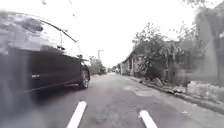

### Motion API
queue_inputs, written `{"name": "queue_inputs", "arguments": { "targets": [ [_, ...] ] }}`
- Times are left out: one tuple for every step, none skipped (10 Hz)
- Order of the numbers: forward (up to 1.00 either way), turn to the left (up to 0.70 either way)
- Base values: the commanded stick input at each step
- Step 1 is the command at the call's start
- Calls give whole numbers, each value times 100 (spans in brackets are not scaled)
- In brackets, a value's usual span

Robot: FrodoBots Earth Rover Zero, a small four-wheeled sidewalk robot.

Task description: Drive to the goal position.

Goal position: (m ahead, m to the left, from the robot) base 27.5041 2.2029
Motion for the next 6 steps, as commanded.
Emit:
{"name": "queue_inputs", "arguments": {
  "targets": [
    [85,0],
    [85,0],
    [85,0],
    [85,0],
    [85,0],
    [85,0]
  ]
}}
